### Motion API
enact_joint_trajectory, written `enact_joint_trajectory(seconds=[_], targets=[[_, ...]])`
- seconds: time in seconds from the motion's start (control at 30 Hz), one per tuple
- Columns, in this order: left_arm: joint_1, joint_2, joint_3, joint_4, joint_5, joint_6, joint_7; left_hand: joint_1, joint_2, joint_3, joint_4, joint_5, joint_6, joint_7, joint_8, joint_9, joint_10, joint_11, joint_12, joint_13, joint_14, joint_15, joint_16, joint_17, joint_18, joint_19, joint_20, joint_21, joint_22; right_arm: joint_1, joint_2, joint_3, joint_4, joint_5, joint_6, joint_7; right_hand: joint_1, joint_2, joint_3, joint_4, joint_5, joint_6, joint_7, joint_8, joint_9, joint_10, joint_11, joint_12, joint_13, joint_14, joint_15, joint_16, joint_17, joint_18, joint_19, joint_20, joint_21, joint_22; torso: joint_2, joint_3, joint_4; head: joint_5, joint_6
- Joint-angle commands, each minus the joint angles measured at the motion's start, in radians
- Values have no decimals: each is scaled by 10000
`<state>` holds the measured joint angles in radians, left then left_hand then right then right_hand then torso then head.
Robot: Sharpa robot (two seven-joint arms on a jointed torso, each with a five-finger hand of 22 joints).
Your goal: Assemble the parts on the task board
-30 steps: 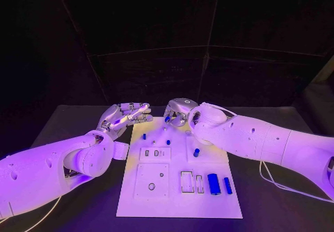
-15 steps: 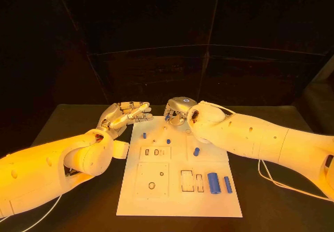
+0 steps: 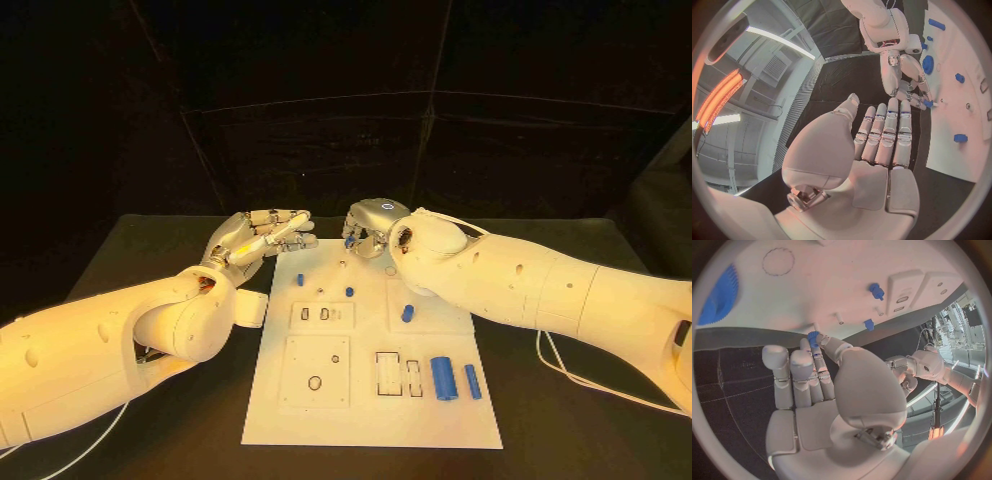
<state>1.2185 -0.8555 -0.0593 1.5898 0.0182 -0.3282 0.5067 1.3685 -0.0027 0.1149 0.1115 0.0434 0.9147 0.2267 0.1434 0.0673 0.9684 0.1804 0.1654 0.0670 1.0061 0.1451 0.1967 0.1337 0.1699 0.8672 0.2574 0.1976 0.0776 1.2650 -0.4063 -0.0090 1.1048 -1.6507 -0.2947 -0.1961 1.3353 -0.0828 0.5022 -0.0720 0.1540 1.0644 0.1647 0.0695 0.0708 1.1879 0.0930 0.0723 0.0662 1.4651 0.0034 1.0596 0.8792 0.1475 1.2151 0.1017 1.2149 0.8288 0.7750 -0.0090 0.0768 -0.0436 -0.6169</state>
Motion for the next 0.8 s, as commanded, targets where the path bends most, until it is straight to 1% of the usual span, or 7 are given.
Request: enact_joint_trajectory(seconds=[0.03,0.27,0.37,0.6,0.73,0.8], targets=[[18,17,10,1,-3,130,53,9,103,-5,-38,40,-7,61,-44,-13,41,37,-41,-16,50,12,-58,13,135,86,18,-61,-14,20,17,6,19,-189,-41,-48,-14,-100,32,33,67,-53,9,-51,-12,-81,-3,-31,-10,97,-19,-50,-6,-101,-49,39,-7,-4,7,2,-2,-11,-9],[18,49,9,-49,-3,142,49,29,115,-12,-80,39,-10,73,-72,-13,45,45,-71,-16,61,15,-90,21,135,112,20,-93,-32,18,17,6,73,-126,-93,84,-27,-119,28,41,67,-61,11,-51,-12,-86,1,-33,-9,90,-16,-53,-15,-101,-54,42,-4,-1,10,9,-3,11,-9],[18,62,9,-66,-3,147,48,29,115,-12,-80,39,-10,73,-72,-13,45,45,-71,-16,61,15,-90,21,135,112,20,-93,-32,18,14,6,100,-105,-105,115,-32,-114,32,48,70,-56,9,-46,-11,-79,-1,-28,-7,89,-15,-45,-7,-102,-57,45,-2,1,12,-1,-7,-18,-17],[18,76,9,-98,-3,152,47,29,115,-12,-80,39,-10,73,-72,-13,45,45,-71,-16,61,15,-90,21,135,112,20,-93,-32,16,-65,6,254,-51,-136,157,-40,-110,35,61,73,-45,7,-38,-7,-67,-3,-21,-3,88,-15,-33,3,-104,-55,48,6,13,11,1,4,-17,-26],[18,69,9,-113,-3,153,48,29,115,-12,-80,39,-10,73,-72,-13,45,45,-71,-16,61,15,-90,21,135,112,20,-93,-32,15,-116,6,316,-37,-150,138,-48,-109,36,70,76,-37,6,-32,-5,-56,-4,-16,-1,87,-15,-27,7,-103,-59,50,7,13,10,4,-17,-4,-34],[18,69,9,-117,-3,158,49,29,115,-12,-80,39,-10,73,-72,-13,45,45,-71,-16,61,15,-90,21,135,112,20,-93,-32,15,-132,6,327,-34,-161,127,-48,-109,36,70,76,-37,6,-32,-5,-56,-4,-16,-1,87,-15,-27,7,-103,-59,50,7,13,15,-5,-14,-24,-26]])
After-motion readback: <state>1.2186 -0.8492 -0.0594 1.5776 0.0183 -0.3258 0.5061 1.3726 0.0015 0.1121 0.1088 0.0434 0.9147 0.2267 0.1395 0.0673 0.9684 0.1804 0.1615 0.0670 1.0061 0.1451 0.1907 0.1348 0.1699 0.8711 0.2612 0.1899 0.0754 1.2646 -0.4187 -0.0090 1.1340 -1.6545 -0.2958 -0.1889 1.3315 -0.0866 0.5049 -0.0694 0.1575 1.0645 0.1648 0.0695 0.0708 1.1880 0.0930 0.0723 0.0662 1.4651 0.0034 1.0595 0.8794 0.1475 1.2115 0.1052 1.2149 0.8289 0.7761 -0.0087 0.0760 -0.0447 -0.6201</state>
